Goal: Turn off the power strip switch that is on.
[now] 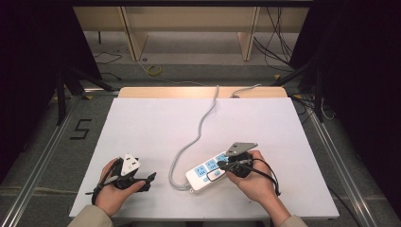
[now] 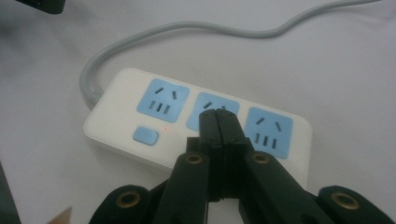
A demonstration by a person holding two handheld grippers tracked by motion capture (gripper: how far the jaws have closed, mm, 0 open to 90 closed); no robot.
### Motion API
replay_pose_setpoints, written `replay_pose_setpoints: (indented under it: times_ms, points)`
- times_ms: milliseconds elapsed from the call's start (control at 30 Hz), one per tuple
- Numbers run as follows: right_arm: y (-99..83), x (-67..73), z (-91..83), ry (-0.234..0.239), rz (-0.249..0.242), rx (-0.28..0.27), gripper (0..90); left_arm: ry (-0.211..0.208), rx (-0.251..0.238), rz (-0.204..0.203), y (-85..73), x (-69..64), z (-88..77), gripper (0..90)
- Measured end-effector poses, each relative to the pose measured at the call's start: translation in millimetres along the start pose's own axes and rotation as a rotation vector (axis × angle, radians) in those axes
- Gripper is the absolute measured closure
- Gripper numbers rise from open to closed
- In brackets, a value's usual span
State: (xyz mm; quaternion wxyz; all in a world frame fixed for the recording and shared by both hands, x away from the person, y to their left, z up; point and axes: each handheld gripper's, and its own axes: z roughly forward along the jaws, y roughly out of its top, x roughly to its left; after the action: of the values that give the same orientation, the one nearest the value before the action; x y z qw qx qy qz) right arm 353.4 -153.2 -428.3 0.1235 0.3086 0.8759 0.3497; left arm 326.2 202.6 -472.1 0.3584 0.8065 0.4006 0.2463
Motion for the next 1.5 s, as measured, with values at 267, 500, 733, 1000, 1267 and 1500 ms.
replay_pose_setpoints:
  times_ms: [267, 500, 733, 1000, 1267, 1500]
  points:
    - [6.4, 10.3, 12.5, 0.043, -0.029, 0.039, 90.0, -0.001, 0.001, 0.000, -0.2, -0.1, 0.5, 17.3]
    - [11.4, 14.1, 16.9, 0.060, -0.042, 0.056, 90.0, 0.000, 0.000, 0.001, -0.1, -0.2, 0.6, 17.4]
    - [13.9, 15.1, 17.5, 0.074, -0.050, 0.074, 90.0, -0.002, 0.004, 0.003, 0.1, -1.2, 1.0, 17.5]
    - [17.1, 17.3, 20.4, 0.092, -0.070, 0.099, 90.0, -0.003, 0.007, 0.006, 0.0, -0.9, 0.8, 17.6]
    - [19.7, 20.8, 22.6, 0.103, -0.074, 0.126, 90.0, -0.001, 0.006, 0.007, 0.1, -1.2, 0.8, 17.7]
    - [21.9, 22.3, 24.2, 0.110, -0.088, 0.136, 90.0, 0.001, 0.002, 0.003, 0.2, -0.8, 0.7, 17.7]
